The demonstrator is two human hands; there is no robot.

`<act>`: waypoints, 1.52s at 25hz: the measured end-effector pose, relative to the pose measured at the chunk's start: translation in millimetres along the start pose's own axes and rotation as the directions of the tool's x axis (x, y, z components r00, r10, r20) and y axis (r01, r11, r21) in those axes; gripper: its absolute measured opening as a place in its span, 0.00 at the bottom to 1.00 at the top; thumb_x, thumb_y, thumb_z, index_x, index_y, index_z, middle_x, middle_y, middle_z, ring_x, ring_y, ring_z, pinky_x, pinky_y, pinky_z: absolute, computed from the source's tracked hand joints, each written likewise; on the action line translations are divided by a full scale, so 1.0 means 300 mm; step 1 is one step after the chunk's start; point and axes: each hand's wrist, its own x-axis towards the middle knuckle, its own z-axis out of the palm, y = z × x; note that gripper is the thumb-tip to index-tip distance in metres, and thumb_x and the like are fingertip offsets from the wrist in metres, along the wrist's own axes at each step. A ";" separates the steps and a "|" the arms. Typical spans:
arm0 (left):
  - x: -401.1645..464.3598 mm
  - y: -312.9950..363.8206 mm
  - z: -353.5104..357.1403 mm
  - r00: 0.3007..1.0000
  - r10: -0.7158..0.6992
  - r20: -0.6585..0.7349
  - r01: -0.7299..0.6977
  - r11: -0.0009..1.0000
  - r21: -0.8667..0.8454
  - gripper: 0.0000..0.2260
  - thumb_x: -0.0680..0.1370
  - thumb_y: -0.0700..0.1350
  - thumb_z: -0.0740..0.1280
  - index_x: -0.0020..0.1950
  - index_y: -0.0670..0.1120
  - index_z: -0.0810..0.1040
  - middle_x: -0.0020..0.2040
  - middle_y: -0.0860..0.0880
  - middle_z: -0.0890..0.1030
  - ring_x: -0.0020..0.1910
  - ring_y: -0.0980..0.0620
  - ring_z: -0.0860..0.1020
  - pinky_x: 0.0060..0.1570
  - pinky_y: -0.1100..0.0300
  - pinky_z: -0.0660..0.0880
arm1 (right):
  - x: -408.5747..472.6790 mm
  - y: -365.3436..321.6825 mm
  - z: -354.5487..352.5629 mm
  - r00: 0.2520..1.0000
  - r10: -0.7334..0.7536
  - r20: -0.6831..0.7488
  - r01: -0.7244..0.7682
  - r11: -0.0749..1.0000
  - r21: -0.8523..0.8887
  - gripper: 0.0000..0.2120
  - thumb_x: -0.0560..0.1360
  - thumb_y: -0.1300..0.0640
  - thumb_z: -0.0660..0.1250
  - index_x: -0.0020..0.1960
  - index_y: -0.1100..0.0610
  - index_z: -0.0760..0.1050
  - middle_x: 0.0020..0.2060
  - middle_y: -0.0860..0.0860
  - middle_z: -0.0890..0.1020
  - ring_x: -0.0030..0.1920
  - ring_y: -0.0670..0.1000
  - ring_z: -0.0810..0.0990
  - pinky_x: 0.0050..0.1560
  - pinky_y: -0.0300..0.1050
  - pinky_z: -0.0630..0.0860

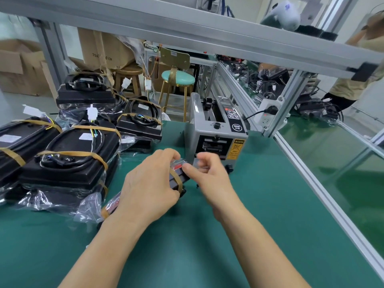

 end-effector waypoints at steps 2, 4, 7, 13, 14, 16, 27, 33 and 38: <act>0.004 -0.004 -0.012 0.999 0.035 -0.012 -0.034 0.997 0.063 0.28 0.65 0.45 0.74 0.63 0.57 0.70 0.55 0.59 0.77 0.55 0.52 0.74 0.49 0.58 0.71 | -0.006 -0.010 -0.014 0.991 -0.050 -0.126 0.059 0.996 0.067 0.13 0.74 0.53 0.70 0.55 0.47 0.69 0.45 0.43 0.74 0.49 0.46 0.75 0.67 0.54 0.66; 0.005 -0.035 -0.049 0.997 0.019 -0.079 -0.027 0.995 -0.100 0.30 0.60 0.42 0.78 0.61 0.55 0.76 0.53 0.58 0.80 0.53 0.53 0.78 0.51 0.59 0.72 | 0.002 0.000 -0.064 0.982 -0.155 -0.108 0.171 0.972 0.159 0.16 0.74 0.53 0.71 0.58 0.47 0.71 0.50 0.43 0.76 0.53 0.45 0.75 0.63 0.41 0.70; 0.006 -0.104 -0.101 0.995 0.026 -0.100 -0.084 0.776 -0.626 0.33 0.53 0.40 0.79 0.56 0.58 0.80 0.50 0.58 0.83 0.52 0.60 0.80 0.51 0.68 0.75 | -0.024 0.007 -0.105 0.862 -0.324 0.391 0.349 0.937 0.007 0.36 0.65 0.47 0.77 0.69 0.41 0.66 0.66 0.36 0.71 0.67 0.33 0.66 0.65 0.29 0.65; -0.016 -0.189 -0.098 0.977 0.067 -0.201 -0.212 0.308 -0.927 0.36 0.48 0.35 0.79 0.55 0.52 0.81 0.53 0.51 0.83 0.53 0.54 0.80 0.54 0.63 0.77 | 0.016 -0.101 -0.127 0.755 -0.444 0.482 0.525 0.850 -0.041 0.36 0.64 0.60 0.80 0.64 0.37 0.69 0.62 0.38 0.75 0.62 0.38 0.74 0.57 0.31 0.72; -0.019 -0.191 -0.097 0.976 0.062 -0.207 -0.216 0.275 -0.937 0.34 0.49 0.36 0.77 0.55 0.52 0.81 0.52 0.52 0.83 0.52 0.55 0.80 0.53 0.63 0.77 | 0.021 -0.114 -0.127 0.745 -0.436 0.505 0.529 0.847 -0.049 0.35 0.63 0.61 0.80 0.63 0.38 0.70 0.60 0.38 0.76 0.59 0.39 0.75 0.53 0.32 0.74; -0.020 -0.190 -0.120 0.975 0.077 -0.208 -0.221 0.261 -0.940 0.33 0.51 0.36 0.75 0.56 0.52 0.81 0.53 0.51 0.83 0.53 0.54 0.80 0.54 0.61 0.77 | 0.024 -0.135 -0.125 0.720 -0.486 0.496 0.589 0.806 -0.065 0.34 0.62 0.61 0.81 0.62 0.42 0.71 0.58 0.40 0.77 0.58 0.39 0.76 0.54 0.32 0.74; -0.038 -0.129 -0.201 0.961 0.261 -0.089 -0.275 0.879 -0.390 0.28 0.55 0.48 0.78 0.54 0.56 0.78 0.54 0.58 0.79 0.52 0.63 0.77 0.51 0.77 0.67 | -0.007 -0.099 -0.030 0.528 -0.796 0.295 0.849 0.500 -0.171 0.29 0.61 0.75 0.68 0.58 0.55 0.73 0.56 0.47 0.74 0.59 0.47 0.73 0.58 0.45 0.73; -0.050 -0.141 -0.104 0.990 0.106 -0.090 -0.139 0.733 -0.666 0.31 0.52 0.43 0.80 0.55 0.50 0.81 0.53 0.56 0.81 0.51 0.61 0.79 0.51 0.73 0.72 | -0.013 0.006 -0.032 0.677 -0.679 0.284 0.704 0.710 0.019 0.38 0.67 0.71 0.68 0.71 0.46 0.64 0.65 0.44 0.72 0.66 0.44 0.71 0.69 0.39 0.66; -0.021 -0.127 -0.096 0.997 0.074 -0.034 -0.076 0.680 -0.729 0.26 0.54 0.43 0.78 0.53 0.49 0.82 0.51 0.51 0.82 0.52 0.50 0.80 0.54 0.60 0.75 | 0.045 0.052 -0.069 0.971 -0.200 -0.133 0.226 0.947 0.229 0.15 0.73 0.65 0.68 0.57 0.52 0.79 0.44 0.44 0.81 0.45 0.43 0.78 0.52 0.42 0.75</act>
